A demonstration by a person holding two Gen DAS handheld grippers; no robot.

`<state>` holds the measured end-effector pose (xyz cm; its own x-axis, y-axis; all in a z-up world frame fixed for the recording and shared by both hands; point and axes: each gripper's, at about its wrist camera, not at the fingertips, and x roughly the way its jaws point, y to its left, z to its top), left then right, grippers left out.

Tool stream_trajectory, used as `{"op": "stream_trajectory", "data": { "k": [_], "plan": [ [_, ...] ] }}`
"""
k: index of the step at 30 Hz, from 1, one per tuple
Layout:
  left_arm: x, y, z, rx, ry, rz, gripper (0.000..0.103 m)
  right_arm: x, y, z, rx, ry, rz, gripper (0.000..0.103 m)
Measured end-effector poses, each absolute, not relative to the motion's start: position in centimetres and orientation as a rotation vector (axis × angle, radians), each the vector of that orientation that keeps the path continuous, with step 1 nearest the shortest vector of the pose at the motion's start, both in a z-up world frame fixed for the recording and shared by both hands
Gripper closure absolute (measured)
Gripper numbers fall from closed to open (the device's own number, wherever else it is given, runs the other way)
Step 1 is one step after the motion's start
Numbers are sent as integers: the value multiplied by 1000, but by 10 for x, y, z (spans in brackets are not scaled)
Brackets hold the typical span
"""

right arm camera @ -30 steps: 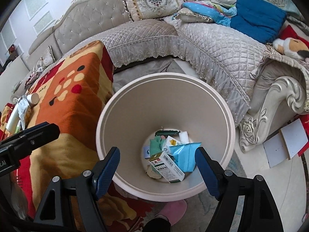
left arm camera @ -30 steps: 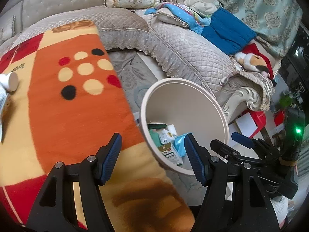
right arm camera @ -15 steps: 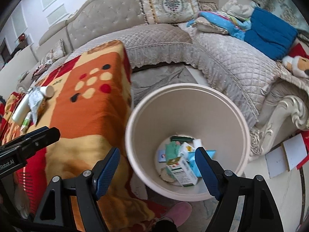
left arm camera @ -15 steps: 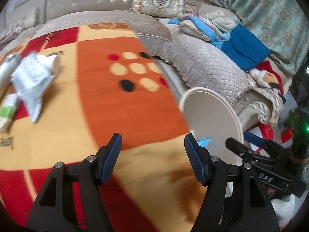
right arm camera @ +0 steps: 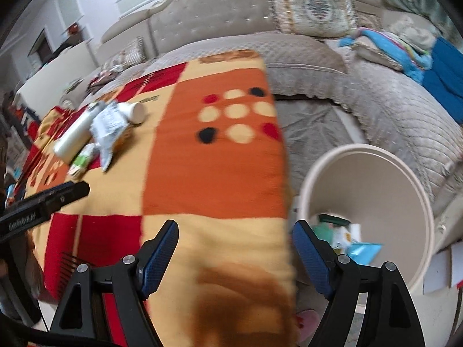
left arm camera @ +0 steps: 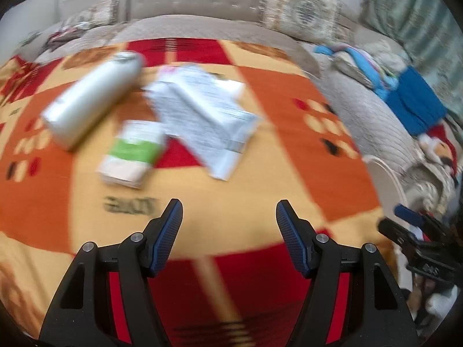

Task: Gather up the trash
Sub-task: 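Move both tools back over the blanket toward the white wrapper and green-label packet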

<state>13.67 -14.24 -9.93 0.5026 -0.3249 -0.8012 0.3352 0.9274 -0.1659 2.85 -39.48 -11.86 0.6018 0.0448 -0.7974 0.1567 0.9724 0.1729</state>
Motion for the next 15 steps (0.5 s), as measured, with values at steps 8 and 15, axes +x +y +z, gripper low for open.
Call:
{"op": "stream_trajectory", "data": {
  "k": [8,15],
  "plan": [
    [202,-90,-115,9,996,-263,36,59,-348,-123,203,952,27,22],
    [230,-95,-136,40,1012,-241,37,90,-326,-119,188,955,90,22]
  ]
}}
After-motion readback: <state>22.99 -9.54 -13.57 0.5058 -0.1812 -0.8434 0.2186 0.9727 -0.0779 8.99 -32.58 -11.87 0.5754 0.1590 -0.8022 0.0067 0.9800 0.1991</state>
